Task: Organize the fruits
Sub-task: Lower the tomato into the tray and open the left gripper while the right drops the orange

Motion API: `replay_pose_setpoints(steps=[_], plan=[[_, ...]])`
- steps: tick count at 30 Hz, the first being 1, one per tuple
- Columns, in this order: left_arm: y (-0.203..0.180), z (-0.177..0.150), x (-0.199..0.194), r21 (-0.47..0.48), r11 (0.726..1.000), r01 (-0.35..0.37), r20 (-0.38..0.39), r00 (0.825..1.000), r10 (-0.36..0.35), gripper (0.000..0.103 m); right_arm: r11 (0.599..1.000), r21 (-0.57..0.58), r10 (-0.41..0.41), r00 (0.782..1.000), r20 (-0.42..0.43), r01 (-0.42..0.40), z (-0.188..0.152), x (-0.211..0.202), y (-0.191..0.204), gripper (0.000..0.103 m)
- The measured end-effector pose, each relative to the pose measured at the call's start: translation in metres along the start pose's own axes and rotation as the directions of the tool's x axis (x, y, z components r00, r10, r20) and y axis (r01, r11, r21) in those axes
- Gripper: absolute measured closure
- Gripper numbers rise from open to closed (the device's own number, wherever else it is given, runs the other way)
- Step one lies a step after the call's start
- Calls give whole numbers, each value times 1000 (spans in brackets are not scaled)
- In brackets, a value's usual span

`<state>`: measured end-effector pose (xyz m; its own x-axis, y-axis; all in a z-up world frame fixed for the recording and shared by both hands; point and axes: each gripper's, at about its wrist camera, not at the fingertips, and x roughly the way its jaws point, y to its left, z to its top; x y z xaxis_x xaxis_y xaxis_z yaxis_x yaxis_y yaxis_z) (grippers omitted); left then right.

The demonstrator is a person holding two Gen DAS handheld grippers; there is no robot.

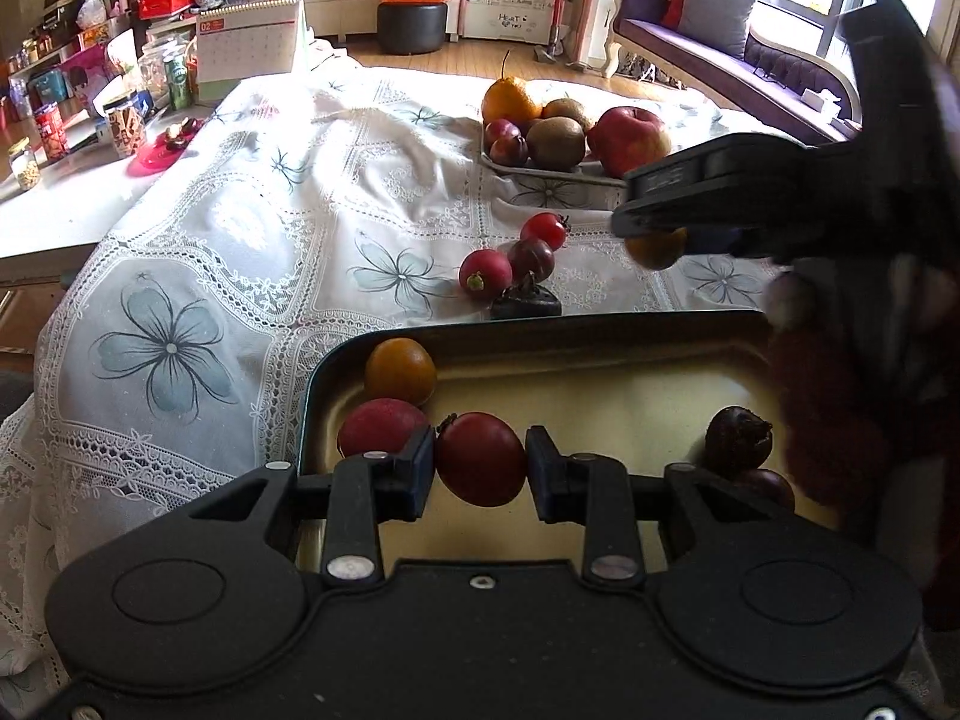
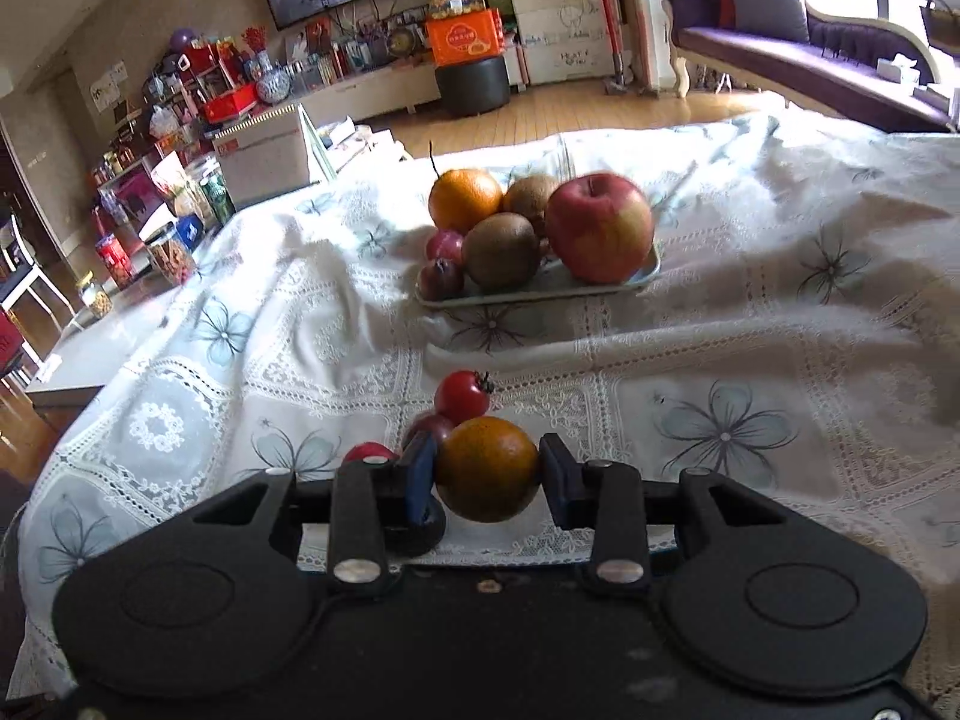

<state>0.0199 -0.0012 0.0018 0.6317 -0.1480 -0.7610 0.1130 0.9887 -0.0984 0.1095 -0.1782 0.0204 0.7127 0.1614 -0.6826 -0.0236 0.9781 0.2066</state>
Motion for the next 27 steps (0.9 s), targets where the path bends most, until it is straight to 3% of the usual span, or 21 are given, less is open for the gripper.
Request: replay_pose_setpoints(steps=[5,11,18,27], plan=[[-4,-4,-4,-1,1000,-14,13,1000,14,63,1000,-10,14,996,93,-13,-23,-61,-12,65],[-10,-9,-7,-2,1000,-27,15,1000,27,63,997,-55,-44,993,107,50,-63,-100,-27,65],[-9,-15,-15,-14,999,-36,20,999,37,63,997,-15,-71,992,102,73,-100,-126,-49,64],[-7,-15,-15,-17,999,-48,24,999,49,63,994,-51,-89,991,99,94,-116,-119,-45,64]])
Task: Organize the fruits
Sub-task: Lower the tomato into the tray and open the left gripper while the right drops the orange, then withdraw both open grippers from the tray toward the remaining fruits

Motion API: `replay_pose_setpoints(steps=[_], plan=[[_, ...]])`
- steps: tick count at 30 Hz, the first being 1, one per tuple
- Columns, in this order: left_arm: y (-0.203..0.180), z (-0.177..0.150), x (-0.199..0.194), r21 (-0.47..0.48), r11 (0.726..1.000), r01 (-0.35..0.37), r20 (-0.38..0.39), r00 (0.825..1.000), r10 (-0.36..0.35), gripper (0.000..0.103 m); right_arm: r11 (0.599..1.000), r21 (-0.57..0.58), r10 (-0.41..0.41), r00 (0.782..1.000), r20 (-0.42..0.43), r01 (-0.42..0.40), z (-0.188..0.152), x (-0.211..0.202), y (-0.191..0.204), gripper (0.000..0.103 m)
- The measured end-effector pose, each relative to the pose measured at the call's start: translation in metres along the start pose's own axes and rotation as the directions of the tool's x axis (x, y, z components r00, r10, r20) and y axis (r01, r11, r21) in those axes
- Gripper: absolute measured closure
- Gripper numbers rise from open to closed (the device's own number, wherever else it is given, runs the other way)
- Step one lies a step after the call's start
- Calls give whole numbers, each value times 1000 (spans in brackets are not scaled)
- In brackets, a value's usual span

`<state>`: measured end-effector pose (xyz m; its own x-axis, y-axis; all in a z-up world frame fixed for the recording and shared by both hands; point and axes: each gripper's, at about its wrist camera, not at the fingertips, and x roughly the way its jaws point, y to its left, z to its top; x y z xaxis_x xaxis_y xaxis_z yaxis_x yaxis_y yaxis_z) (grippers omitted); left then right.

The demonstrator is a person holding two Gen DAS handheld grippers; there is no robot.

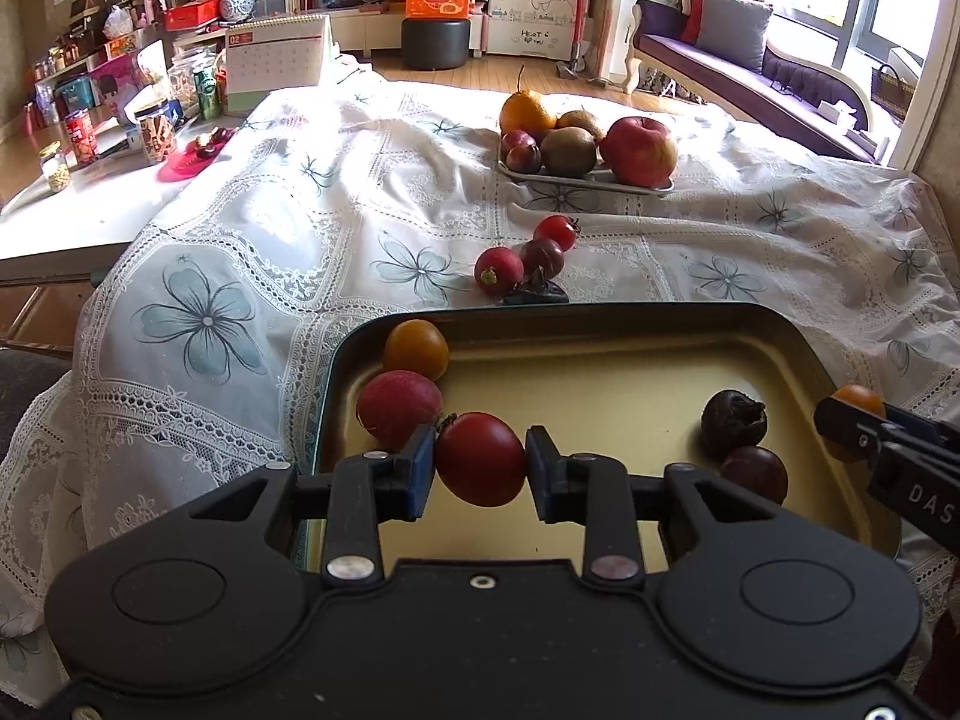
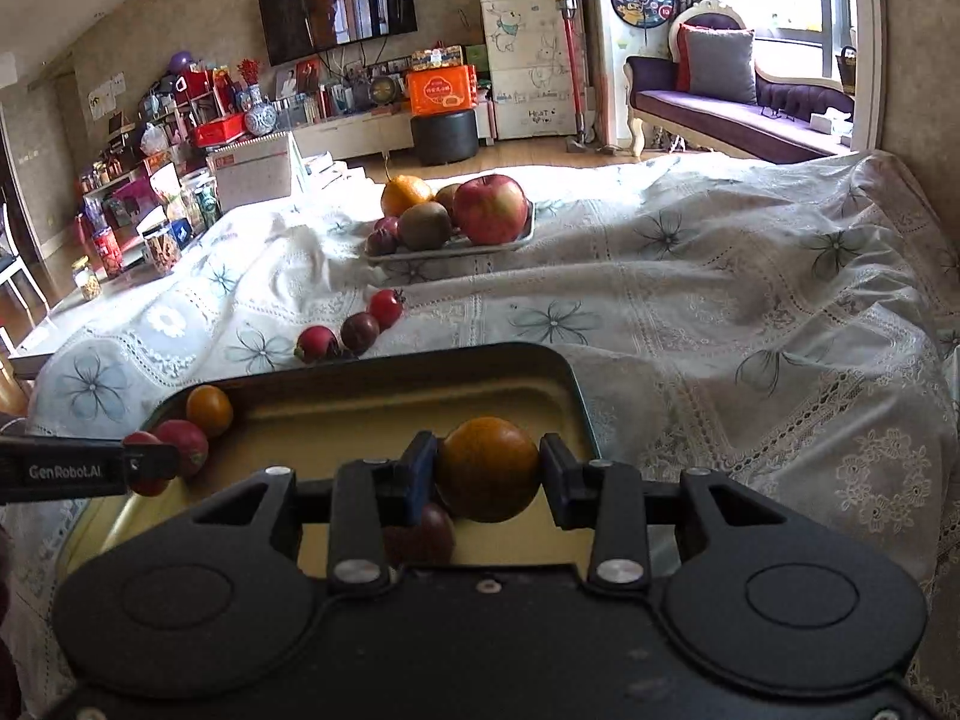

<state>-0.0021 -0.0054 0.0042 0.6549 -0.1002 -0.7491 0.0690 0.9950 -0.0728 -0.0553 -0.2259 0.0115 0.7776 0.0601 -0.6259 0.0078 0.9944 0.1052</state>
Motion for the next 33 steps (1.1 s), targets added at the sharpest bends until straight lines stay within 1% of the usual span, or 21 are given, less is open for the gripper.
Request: replay_pose_setpoints(steps=[2,6,14,18,21,24,27,33], plan=[[-1,-1,2,2,1000,2,-8,1000,-2,63,1000,-7,0,1000,-16,0,-3,2,1,64],[-3,-3,2,12,1000,2,-20,1000,-2,63,1000,-15,-5,1000,-19,5,-5,4,2,64],[-7,-7,2,27,1000,13,-42,999,-11,62,1000,0,-10,1000,-11,10,-2,2,-1,64],[-6,-7,4,23,1000,18,-56,998,-17,62,1000,-16,-11,1000,-5,11,-4,3,1,64],[-5,-7,2,21,1000,17,-44,999,-16,62,1000,-20,-9,1000,-6,9,-5,3,2,63],[-6,-7,0,25,1000,18,-35,999,-17,62,999,-28,-14,1000,15,14,-4,0,3,63],[-7,-7,0,27,999,23,-41,999,-22,62,999,-33,-12,999,30,13,-3,-3,4,63],[-7,-7,1,27,999,23,-45,999,-22,62,1000,-31,-5,1000,28,6,-4,-2,4,63]])
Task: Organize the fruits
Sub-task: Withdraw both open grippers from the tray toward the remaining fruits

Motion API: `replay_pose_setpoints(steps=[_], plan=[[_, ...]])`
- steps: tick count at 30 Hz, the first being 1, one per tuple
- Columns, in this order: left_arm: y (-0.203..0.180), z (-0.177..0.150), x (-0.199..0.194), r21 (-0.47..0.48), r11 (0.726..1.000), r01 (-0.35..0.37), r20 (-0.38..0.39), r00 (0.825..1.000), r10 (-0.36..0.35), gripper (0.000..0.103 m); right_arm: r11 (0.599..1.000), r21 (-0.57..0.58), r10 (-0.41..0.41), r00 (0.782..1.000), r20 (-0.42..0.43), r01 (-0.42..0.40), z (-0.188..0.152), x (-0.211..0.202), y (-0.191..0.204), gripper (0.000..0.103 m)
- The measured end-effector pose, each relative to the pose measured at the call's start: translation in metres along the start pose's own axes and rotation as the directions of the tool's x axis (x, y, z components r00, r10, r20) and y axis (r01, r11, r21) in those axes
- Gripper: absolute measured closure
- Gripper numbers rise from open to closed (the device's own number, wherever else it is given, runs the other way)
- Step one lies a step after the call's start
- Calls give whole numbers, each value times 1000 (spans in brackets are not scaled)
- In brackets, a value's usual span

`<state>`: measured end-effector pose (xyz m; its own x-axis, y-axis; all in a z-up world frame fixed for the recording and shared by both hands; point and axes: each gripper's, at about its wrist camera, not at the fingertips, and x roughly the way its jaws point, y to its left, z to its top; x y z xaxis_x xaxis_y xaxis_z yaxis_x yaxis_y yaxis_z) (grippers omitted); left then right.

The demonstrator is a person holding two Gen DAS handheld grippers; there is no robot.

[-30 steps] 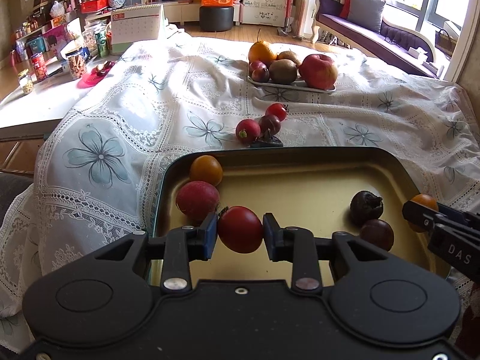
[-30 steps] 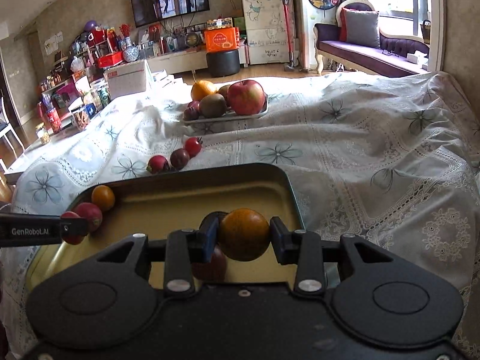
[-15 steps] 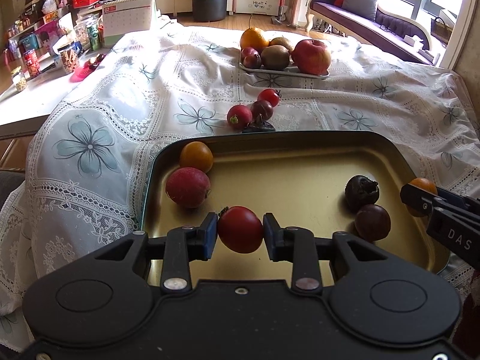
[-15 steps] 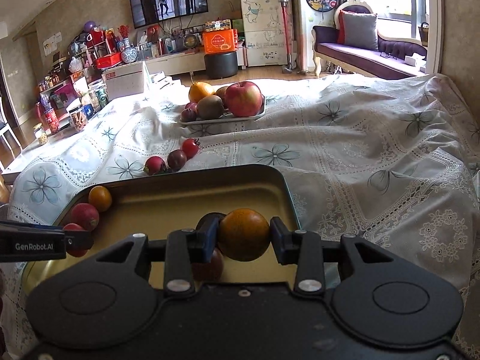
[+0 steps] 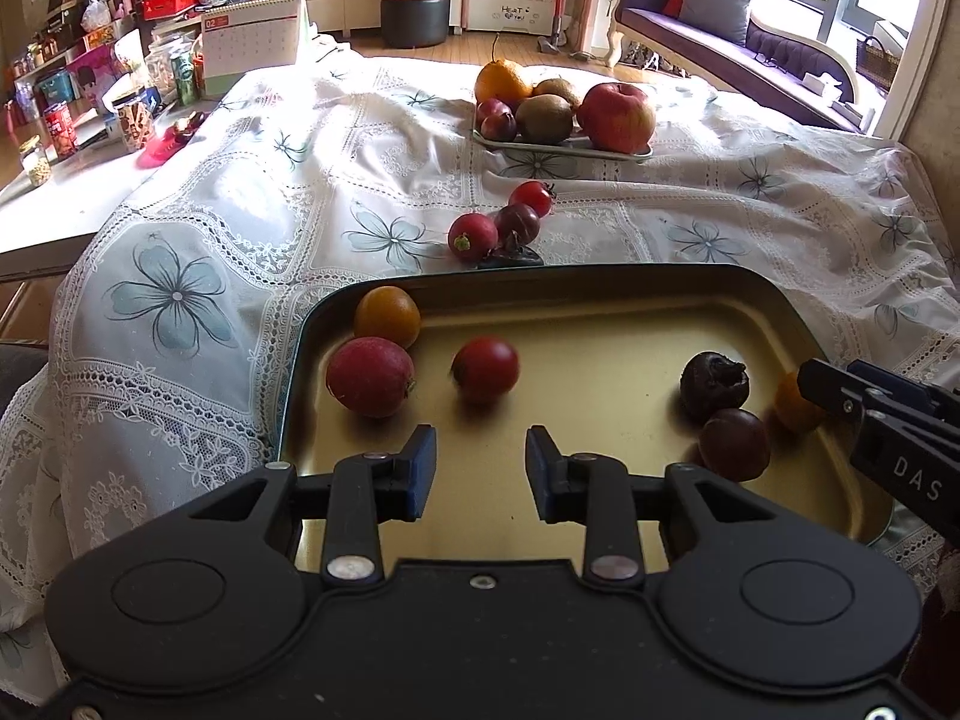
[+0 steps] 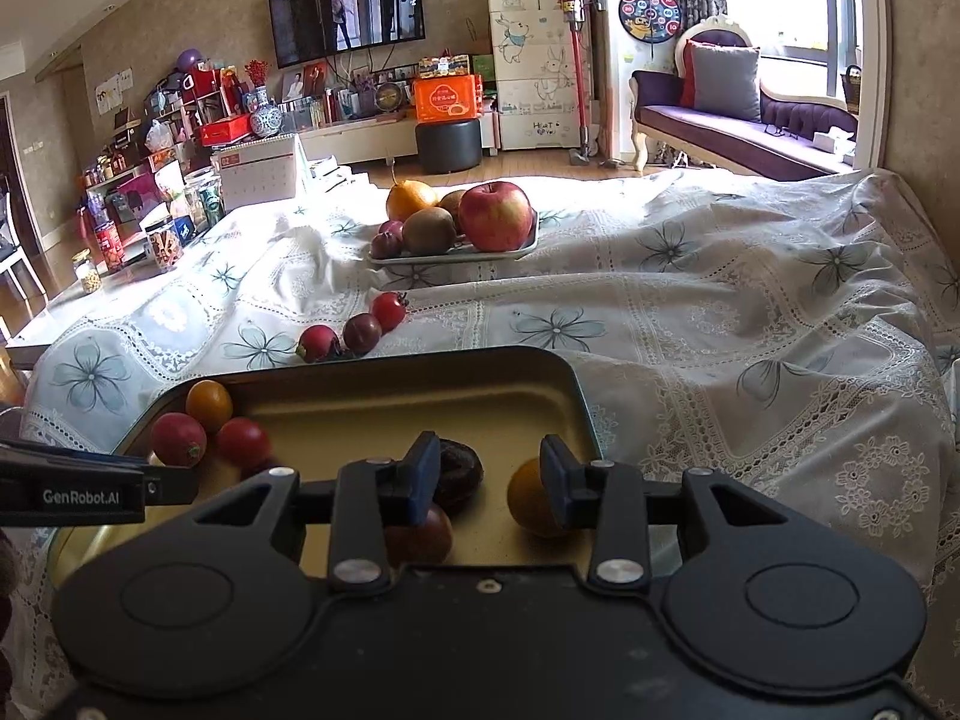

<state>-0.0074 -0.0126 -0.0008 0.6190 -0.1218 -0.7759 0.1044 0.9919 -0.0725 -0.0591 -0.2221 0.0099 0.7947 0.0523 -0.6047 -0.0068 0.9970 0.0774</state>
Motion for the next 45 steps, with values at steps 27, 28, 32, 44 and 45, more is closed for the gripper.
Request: replay_pose_setpoints(steps=[27,28,32,44,45], plan=[[8,6,0,-18,1000,-9,16,1000,9,62,1000,8,7,1000,-5,-6,5,2,0,63],[9,7,-1,-19,1000,-9,21,1000,10,62,1000,8,6,1000,-4,-6,6,3,0,63],[14,14,-1,-21,1000,-14,55,998,15,62,1000,16,5,1000,-5,-5,12,8,-1,63],[36,45,13,-13,997,-71,137,988,72,62,1000,12,8,1000,17,-8,38,24,4,63],[38,49,15,-14,997,-74,141,987,76,62,1000,12,10,1000,18,-10,41,26,5,63]])
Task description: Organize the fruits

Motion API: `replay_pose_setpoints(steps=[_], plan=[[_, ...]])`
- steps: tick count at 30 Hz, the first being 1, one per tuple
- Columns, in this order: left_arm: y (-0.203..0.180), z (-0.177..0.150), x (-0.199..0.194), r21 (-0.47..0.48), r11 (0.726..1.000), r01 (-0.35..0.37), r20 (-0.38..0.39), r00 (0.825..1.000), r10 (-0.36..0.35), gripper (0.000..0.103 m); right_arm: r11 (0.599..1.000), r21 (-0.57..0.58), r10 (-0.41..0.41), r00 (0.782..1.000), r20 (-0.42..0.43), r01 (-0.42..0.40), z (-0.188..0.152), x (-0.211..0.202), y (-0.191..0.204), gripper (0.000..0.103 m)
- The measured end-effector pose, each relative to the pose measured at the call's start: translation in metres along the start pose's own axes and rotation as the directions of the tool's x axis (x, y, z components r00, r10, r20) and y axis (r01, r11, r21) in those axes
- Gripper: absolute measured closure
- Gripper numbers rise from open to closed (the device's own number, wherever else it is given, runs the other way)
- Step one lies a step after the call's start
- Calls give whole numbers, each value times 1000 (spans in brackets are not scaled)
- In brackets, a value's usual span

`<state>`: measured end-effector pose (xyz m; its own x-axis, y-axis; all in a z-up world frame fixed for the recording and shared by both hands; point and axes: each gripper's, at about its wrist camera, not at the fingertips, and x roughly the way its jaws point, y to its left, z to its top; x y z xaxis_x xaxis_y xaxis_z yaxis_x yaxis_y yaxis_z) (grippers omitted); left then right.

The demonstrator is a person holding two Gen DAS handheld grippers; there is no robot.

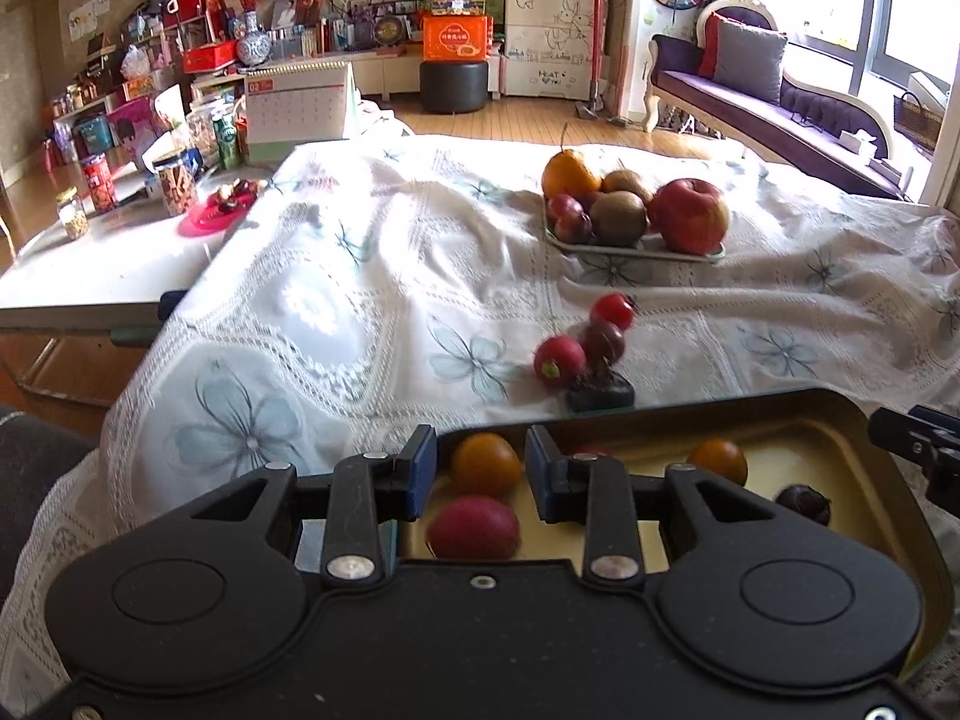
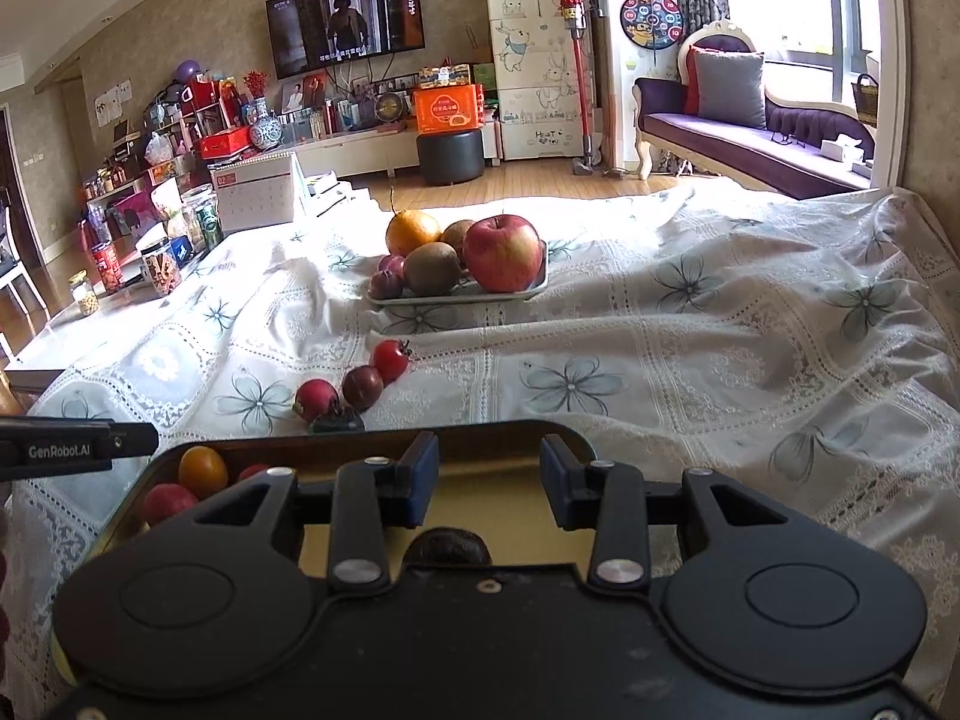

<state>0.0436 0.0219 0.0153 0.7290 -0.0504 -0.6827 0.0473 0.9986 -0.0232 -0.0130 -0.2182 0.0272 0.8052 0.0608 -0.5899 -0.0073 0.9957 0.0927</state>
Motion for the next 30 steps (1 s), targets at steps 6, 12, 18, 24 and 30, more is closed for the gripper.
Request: replay_pose_setpoints(steps=[6,12,18,24,30], plan=[[11,15,18,7,1000,-10,26,1000,9,62,1000,6,12,1000,-1,-12,15,16,6,63],[22,29,38,8,1000,4,37,999,-4,62,999,17,37,999,-21,-37,33,41,13,63],[30,41,59,33,999,-19,31,999,18,62,997,43,68,995,-77,-65,54,75,21,61],[35,44,77,34,999,-29,-11,1000,29,62,993,91,85,979,-184,-69,73,128,33,59],[32,44,83,54,998,-23,-27,999,24,62,985,168,82,957,-278,-36,83,185,45,57]])
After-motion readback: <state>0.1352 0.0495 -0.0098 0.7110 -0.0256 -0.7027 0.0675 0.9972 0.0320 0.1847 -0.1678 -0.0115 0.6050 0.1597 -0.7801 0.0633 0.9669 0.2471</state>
